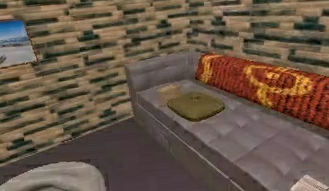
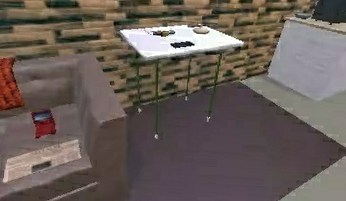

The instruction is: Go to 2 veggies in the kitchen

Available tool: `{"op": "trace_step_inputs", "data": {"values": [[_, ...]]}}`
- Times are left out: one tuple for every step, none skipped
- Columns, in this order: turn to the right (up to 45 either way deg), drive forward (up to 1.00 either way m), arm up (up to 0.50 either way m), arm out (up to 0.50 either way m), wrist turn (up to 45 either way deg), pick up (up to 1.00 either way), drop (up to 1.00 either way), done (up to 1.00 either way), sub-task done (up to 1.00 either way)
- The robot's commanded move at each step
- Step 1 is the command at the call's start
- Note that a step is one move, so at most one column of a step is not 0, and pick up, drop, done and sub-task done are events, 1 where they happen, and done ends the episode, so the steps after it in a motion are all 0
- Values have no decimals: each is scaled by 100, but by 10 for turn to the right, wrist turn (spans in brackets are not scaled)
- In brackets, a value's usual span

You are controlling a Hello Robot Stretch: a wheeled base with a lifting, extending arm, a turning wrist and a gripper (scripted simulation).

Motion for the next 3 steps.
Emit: {"op": "trace_step_inputs", "data": {"values": [[450, 0, 0, 0, 0, 0, 0, 0, 0], [450, 0, 0, 0, 0, 0, 0, 0, 0], [120, 0, 0, 0, 0, 0, 0, 0, 0]]}}
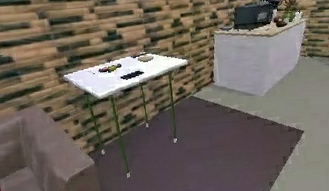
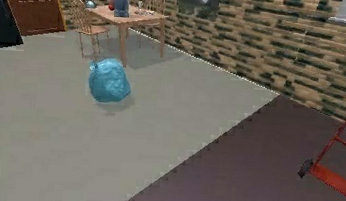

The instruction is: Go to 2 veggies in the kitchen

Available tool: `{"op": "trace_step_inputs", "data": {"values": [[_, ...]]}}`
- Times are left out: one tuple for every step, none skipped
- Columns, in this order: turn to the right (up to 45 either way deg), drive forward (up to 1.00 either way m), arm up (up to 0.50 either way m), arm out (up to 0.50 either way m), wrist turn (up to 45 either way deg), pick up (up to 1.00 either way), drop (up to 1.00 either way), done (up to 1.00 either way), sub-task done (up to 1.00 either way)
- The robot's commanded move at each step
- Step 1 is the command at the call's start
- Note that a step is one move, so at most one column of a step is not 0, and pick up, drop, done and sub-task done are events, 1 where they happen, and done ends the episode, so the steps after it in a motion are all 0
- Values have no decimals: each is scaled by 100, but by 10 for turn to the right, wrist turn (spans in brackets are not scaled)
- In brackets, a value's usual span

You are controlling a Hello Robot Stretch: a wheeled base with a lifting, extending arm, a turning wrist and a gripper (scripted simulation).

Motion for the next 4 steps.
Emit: {"op": "trace_step_inputs", "data": {"values": [[0, 20, 0, 0, 0, 0, 0, 0, 0], [420, 0, 0, 0, 0, 0, 0, 0, 0], [0, 100, 0, 0, 0, 0, 0, 0, 0], [0, 100, 0, 0, 0, 0, 0, 0, 0]]}}
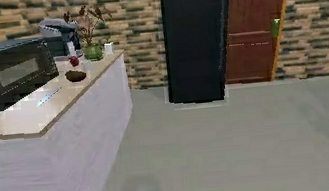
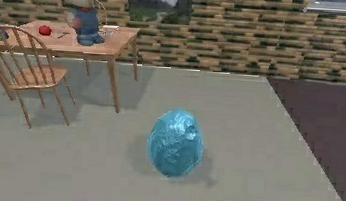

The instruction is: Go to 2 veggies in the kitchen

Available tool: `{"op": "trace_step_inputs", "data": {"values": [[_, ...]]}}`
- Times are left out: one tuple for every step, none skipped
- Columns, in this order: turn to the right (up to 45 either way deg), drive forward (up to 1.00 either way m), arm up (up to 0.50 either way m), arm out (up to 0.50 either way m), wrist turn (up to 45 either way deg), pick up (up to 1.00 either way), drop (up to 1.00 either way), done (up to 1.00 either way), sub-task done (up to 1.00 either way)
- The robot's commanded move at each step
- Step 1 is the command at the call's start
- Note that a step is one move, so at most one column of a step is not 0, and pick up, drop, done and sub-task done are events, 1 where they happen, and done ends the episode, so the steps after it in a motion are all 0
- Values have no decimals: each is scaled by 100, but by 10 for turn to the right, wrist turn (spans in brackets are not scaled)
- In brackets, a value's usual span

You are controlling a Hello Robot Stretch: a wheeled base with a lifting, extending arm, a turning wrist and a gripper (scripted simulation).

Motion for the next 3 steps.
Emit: {"op": "trace_step_inputs", "data": {"values": [[30, 0, 0, 0, 0, 0, 0, 0, 0], [0, 100, 0, 0, 0, 0, 0, 0, 0], [-450, 0, 0, 0, 0, 0, 0, 0, 0]]}}
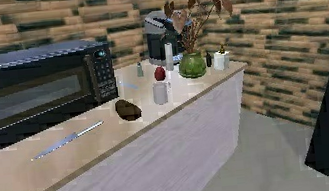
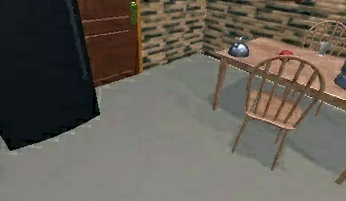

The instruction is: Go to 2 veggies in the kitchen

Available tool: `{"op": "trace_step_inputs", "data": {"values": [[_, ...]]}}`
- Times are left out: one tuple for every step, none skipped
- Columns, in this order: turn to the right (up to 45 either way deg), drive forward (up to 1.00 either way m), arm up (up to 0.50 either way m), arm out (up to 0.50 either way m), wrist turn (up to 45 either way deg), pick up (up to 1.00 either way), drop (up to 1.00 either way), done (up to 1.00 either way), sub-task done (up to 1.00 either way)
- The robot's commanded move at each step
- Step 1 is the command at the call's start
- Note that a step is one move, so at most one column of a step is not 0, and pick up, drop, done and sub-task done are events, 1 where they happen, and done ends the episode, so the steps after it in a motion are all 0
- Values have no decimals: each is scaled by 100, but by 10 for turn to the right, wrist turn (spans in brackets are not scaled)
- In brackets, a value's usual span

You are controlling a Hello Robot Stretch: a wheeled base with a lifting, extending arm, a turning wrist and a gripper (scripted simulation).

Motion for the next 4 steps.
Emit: {"op": "trace_step_inputs", "data": {"values": [[-90, 0, 0, 0, 0, 0, 0, 0, 0], [0, 0, 0, 0, 0, 0, 0, 0, 100], [450, 0, 0, 0, 0, 0, 0, 0, 0], [450, 0, 0, 0, 0, 0, 0, 0, 0]]}}
